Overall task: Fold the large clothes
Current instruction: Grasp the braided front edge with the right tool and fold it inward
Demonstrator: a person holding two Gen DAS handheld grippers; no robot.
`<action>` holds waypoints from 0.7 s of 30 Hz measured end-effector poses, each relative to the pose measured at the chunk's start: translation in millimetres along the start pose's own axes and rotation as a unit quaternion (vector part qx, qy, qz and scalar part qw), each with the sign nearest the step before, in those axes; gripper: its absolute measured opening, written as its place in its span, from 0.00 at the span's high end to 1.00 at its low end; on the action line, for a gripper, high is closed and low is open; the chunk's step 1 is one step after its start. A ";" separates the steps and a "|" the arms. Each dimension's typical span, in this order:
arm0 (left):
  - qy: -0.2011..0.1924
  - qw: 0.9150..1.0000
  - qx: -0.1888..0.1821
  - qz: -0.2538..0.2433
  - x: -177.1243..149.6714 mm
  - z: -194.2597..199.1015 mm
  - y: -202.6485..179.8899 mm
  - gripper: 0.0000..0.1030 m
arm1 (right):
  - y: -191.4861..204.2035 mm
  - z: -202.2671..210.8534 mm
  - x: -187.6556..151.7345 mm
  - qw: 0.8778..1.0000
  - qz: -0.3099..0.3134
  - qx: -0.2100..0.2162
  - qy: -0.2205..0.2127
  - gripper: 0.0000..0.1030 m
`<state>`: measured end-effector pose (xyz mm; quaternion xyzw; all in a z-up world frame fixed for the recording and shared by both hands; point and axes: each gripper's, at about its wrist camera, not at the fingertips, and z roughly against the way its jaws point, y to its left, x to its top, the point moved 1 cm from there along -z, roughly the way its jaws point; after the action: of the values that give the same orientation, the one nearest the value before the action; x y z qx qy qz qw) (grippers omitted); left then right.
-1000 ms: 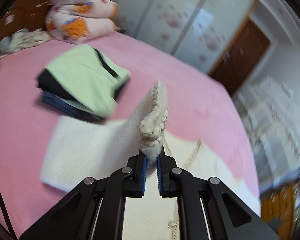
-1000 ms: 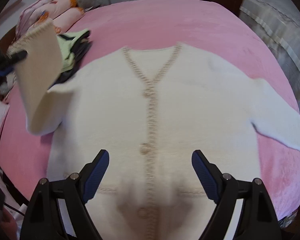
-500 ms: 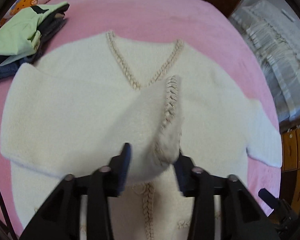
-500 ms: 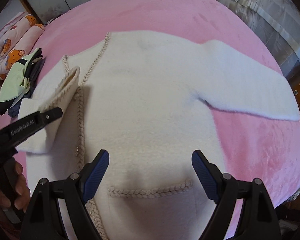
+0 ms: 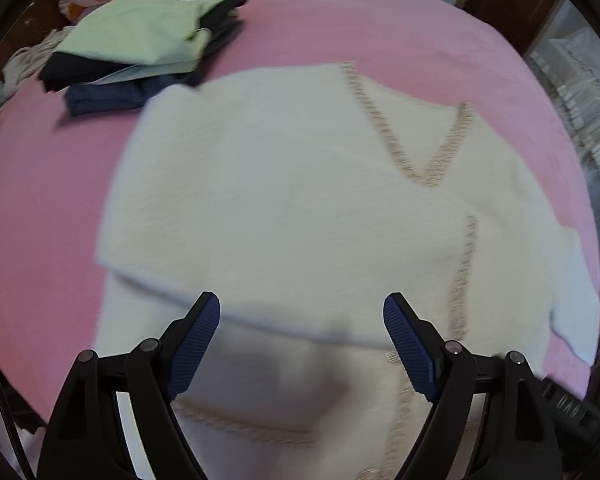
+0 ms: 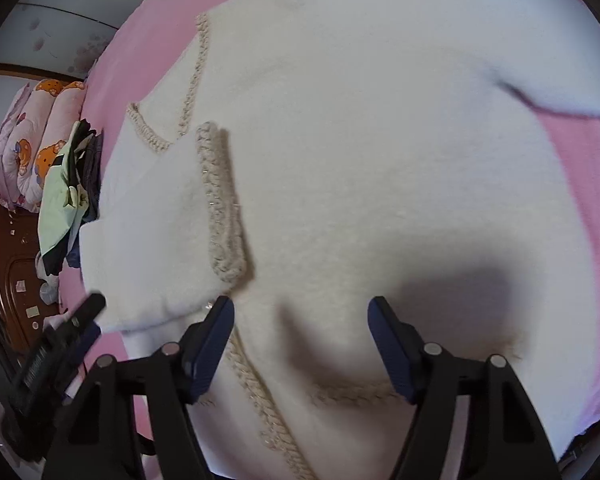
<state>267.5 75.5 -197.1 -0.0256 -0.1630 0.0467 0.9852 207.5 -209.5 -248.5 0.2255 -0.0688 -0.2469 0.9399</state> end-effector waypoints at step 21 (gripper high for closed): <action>0.008 0.989 0.131 0.070 -26.2 -28.2 158.5 0.20 | 70.7 -48.4 15.9 0.998 0.048 -0.036 -0.021 0.85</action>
<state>238.7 229.5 -242.5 0.0923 -0.1455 0.1361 0.9756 263.5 -143.6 -258.9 0.1828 -0.0903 -0.2080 0.9567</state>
